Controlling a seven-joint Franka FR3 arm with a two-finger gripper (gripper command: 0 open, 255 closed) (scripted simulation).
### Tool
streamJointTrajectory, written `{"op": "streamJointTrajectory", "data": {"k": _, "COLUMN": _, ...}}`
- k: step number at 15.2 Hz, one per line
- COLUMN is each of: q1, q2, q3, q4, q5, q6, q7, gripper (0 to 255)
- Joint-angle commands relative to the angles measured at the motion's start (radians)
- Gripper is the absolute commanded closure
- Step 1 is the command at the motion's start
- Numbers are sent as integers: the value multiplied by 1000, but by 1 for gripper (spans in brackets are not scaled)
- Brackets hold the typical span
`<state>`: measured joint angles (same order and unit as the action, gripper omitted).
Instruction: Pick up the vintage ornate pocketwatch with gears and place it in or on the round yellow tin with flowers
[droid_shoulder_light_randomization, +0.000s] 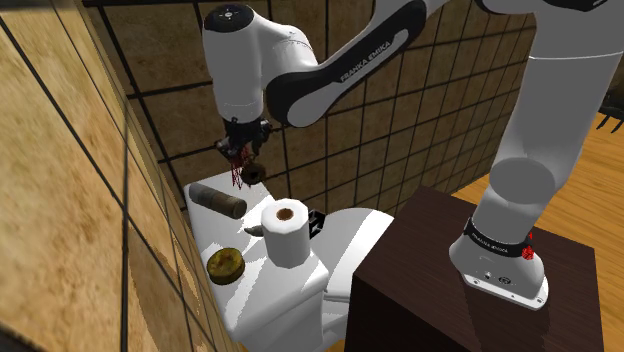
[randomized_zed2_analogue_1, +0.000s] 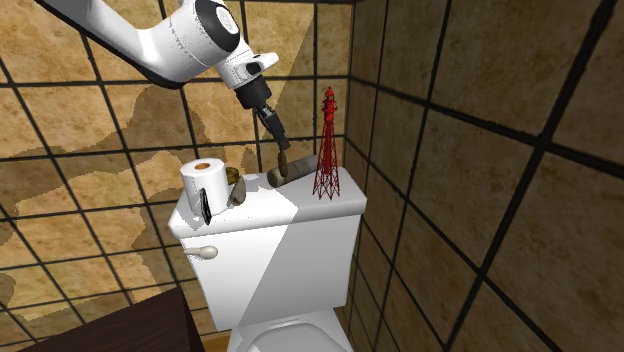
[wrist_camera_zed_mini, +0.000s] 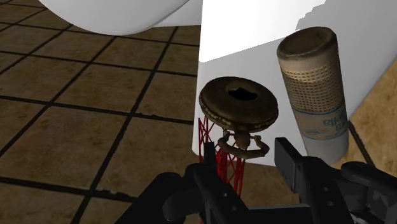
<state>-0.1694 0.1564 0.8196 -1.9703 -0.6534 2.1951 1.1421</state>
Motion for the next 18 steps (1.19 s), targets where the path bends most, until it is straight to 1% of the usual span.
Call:
{"op": "streamJointTrajectory", "data": {"k": 1, "q1": -5, "q2": -15, "q3": 4, "q4": 10, "q5": 21, "q6": -14, "q7": -20, "gripper": 255}}
{"op": "streamJointTrajectory", "data": {"k": 6, "q1": -12, "q2": -45, "q3": 13, "q4": 47, "q5": 68, "q6": -57, "q7": -67, "gripper": 255}}
{"op": "streamJointTrajectory", "data": {"k": 7, "q1": -12, "q2": -41, "q3": 11, "q4": 37, "q5": 60, "q6": -47, "q7": -58, "gripper": 255}}
{"op": "streamJointTrajectory", "data": {"k": 8, "q1": -12, "q2": -41, "q3": 11, "q4": 37, "q5": 60, "q6": -47, "q7": -58, "gripper": 0}}
{"op": "streamJointTrajectory", "data": {"k": 13, "q1": -5, "q2": 23, "q3": 16, "q4": 8, "q5": 182, "q6": -80, "q7": 70, "gripper": 0}}
{"op": "streamJointTrajectory", "data": {"k": 18, "q1": 3, "q2": 91, "q3": 25, "q4": -25, "q5": 315, "q6": -79, "q7": 198, "gripper": 0}}
